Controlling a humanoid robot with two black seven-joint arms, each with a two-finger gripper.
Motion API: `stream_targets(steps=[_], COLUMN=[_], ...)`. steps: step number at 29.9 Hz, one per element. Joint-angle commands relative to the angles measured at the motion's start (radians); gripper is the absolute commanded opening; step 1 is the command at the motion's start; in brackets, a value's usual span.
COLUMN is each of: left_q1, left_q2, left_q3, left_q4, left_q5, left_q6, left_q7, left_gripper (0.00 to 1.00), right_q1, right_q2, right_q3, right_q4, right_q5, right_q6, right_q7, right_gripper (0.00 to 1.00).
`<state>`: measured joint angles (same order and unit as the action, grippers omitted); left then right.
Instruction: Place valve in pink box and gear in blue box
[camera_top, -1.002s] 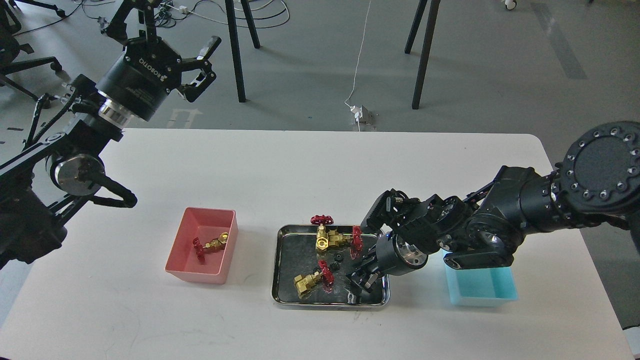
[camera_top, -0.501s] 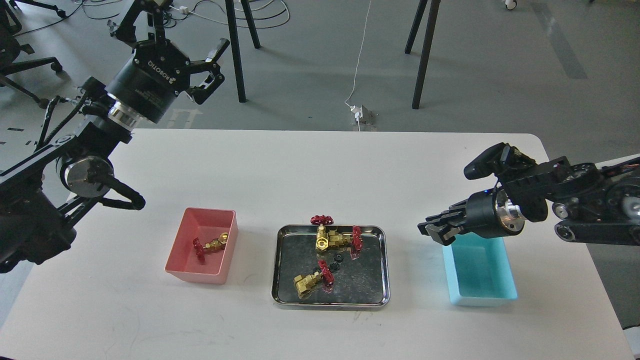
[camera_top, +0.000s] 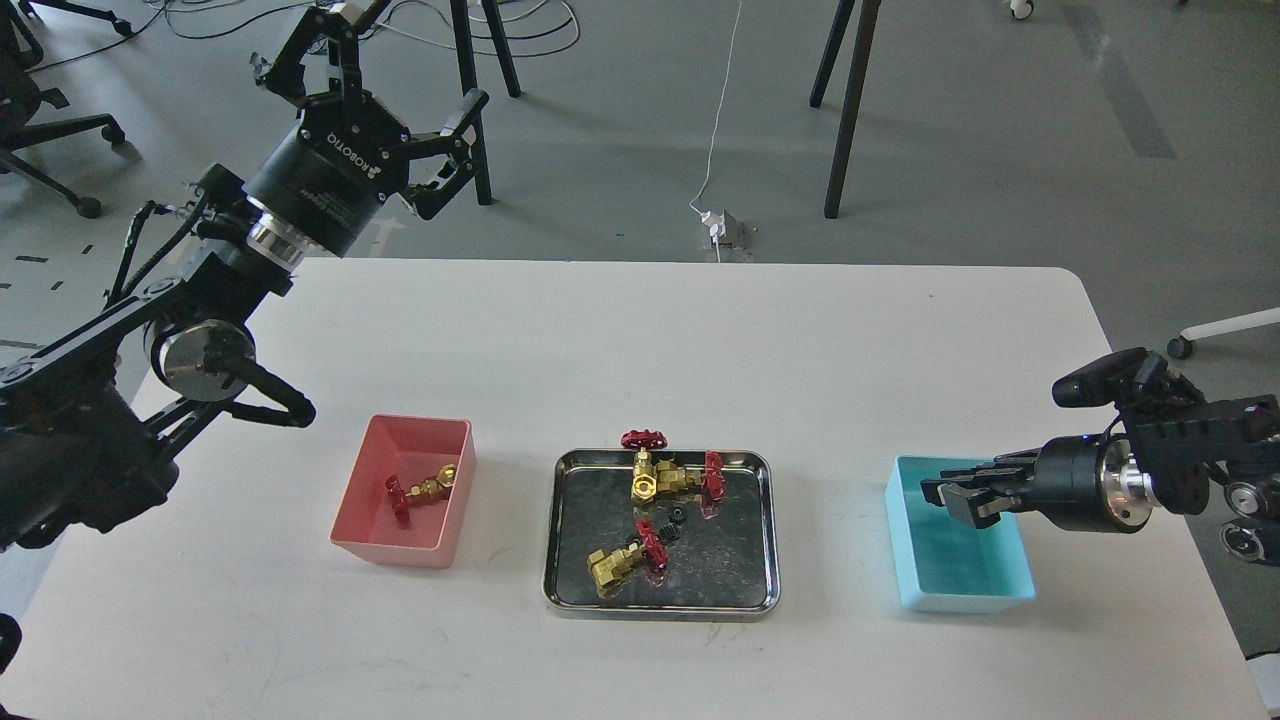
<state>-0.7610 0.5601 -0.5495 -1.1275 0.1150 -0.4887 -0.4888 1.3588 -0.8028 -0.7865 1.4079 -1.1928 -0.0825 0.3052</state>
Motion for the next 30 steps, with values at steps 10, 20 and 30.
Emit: stream_targets(steps=[10, 20, 30], left_q1=[-0.043, -0.181, -0.129], left_q2=[0.001, -0.034, -0.195], left_q3=[-0.020, -0.087, -0.184], left_q4=[0.057, 0.365, 0.543], left_q5=[0.088, 0.072, 0.006], left_q6=[0.000, 0.000, 0.000], left_q7=[0.000, 0.000, 0.000], left_gripper=[0.99, 0.99, 1.00], right_q1=[-0.023, -0.176, -0.440], right_q2=[-0.111, 0.129, 0.375], right_q3=[0.417, 1.013, 1.376], right_q4=[-0.004, -0.341, -0.563], right_q5=[0.283, 1.346, 1.371], right_q6=[0.009, 0.419, 0.571], right_q7=[-0.014, 0.046, 0.060], right_gripper=[0.99, 0.99, 0.99])
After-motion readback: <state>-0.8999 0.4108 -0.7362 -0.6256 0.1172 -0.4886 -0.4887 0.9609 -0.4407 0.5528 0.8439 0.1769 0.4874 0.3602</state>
